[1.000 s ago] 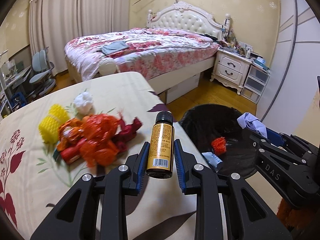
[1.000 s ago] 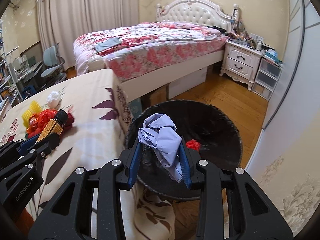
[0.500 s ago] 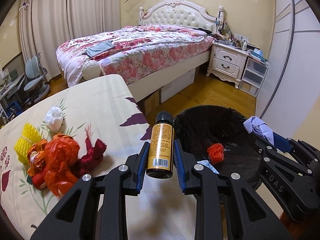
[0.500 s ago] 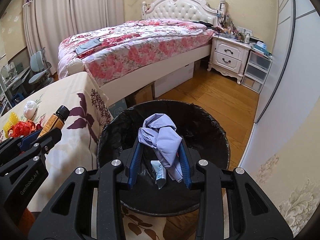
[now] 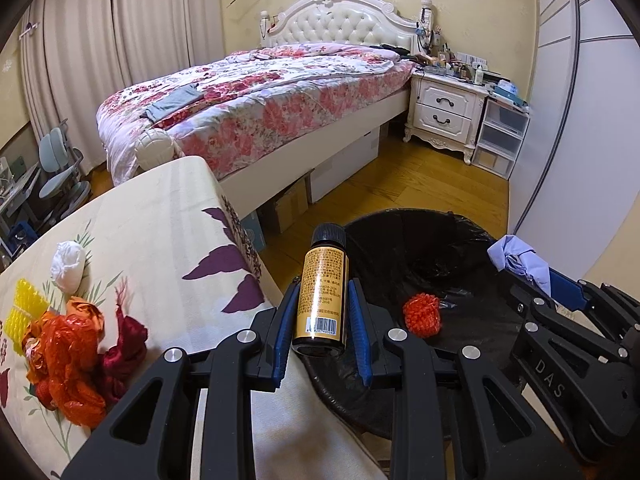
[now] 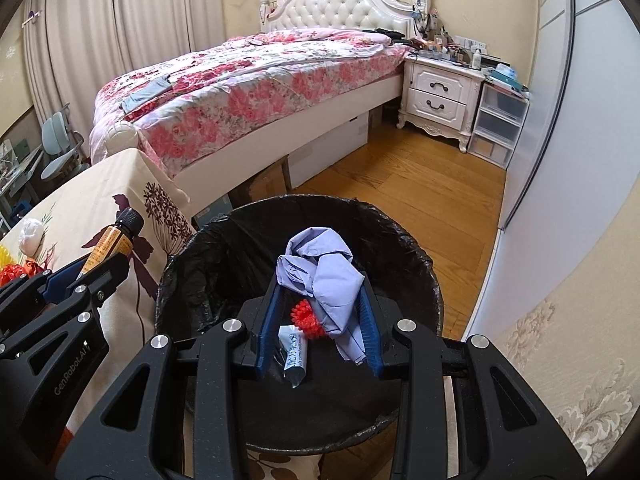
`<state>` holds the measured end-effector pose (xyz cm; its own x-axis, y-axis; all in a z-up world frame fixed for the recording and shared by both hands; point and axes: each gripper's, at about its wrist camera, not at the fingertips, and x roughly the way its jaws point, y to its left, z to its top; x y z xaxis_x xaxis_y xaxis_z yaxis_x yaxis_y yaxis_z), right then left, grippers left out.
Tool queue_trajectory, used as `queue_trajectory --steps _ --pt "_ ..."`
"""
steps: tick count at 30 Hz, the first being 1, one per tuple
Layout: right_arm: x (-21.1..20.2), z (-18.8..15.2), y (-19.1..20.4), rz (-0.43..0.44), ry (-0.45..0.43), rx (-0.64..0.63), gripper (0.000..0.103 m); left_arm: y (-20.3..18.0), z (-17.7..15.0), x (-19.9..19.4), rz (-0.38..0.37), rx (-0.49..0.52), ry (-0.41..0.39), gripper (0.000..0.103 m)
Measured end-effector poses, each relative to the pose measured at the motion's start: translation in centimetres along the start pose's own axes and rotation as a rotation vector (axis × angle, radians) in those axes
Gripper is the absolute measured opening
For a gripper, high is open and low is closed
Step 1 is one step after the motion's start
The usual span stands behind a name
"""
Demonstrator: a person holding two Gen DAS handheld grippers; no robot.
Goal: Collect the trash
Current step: 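Carry the cloth and the spray can over the black bin with both tools, then open both tools to drop the cloth and can into the bin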
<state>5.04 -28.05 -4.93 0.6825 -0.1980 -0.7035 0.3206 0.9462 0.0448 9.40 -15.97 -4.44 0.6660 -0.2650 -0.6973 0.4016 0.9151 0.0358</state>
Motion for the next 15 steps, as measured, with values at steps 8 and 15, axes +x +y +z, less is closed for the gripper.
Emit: queue_trajectory --steps 8,15 --pt "0.9 0.1 -1.0 -0.018 0.011 0.014 0.034 -1.2 0.4 0.7 0.008 0.015 0.008 0.028" --pt "1.4 0.1 -1.4 -0.023 0.019 0.027 0.034 -1.7 0.6 1.3 0.013 0.027 0.018 0.028"
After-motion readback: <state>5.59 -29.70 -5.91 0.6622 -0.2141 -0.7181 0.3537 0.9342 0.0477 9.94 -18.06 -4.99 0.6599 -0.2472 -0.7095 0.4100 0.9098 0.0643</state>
